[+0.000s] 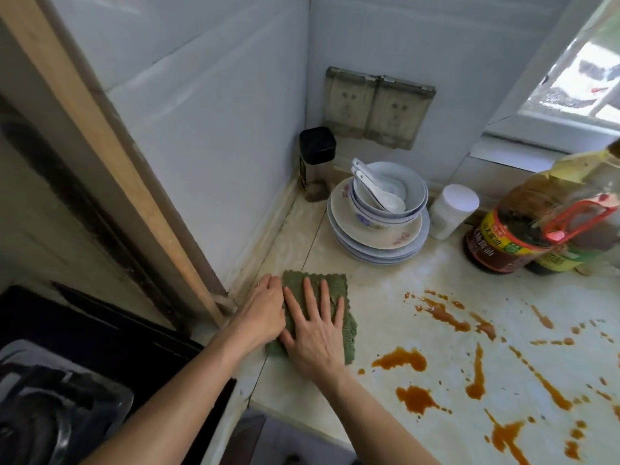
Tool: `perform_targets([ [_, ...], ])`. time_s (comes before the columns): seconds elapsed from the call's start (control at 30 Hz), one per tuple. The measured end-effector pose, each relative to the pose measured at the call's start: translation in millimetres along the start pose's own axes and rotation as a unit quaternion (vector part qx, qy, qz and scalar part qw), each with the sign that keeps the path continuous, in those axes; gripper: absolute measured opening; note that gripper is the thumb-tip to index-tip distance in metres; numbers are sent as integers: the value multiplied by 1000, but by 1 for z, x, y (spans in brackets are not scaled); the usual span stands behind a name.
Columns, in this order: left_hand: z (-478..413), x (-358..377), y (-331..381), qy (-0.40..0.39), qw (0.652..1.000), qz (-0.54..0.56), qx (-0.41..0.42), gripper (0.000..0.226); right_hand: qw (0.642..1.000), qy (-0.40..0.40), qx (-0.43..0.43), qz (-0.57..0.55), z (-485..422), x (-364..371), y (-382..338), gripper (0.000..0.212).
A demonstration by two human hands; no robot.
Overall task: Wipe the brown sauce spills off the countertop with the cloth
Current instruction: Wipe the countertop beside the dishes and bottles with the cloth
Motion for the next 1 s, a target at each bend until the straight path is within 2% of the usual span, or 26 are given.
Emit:
perform_targets([
  [0.07,-6,-8,3,17,1000,12,-4,55,1000,6,-19,3,-23,-4,-4,63],
  [0.17,-12,-18,7,69,997,24,8,52,1000,0,2,-10,-74,-21,4,74],
  [0.3,-3,-21,11,94,995,27,20,60,999,22,41,-27,-130,-36,10,61],
  [0.37,-1,-23,9,88,996,25,16,60,999,20,39,-32,-138,-40,9,61],
  [0.5,-1,-22,2,81,996,30,18,61,999,38,3,-1,-92,-26,8,70],
  [0.6,2,-13,12,62,997,36,23,61,999,31,-23,7,-39,-16,18,67],
  [0.7,11,-6,24,28,998,46,31,54,999,25,26,18,-23,-26,60,68],
  [0.83,22,-7,11,37,998,53,-3,51,992,50,114,-18,-4,-32,109,56],
  [0.9,25,-7,6,45,998,47,-15,47,991,51,120,-42,4,-28,96,59],
  [1.0,25,-2,8,41,998,54,-18,53,999,20,40,-5,16,-11,47,70],
])
Point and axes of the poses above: each hand's wrist, its own z-axis away from the middle knuckle, its own x-axis out of the palm, y = z × x, the point moved 2 cm from there along -z, towards the middle knuckle, and after that the axes turned 6 degrees about -y, right-handed, at the moved point
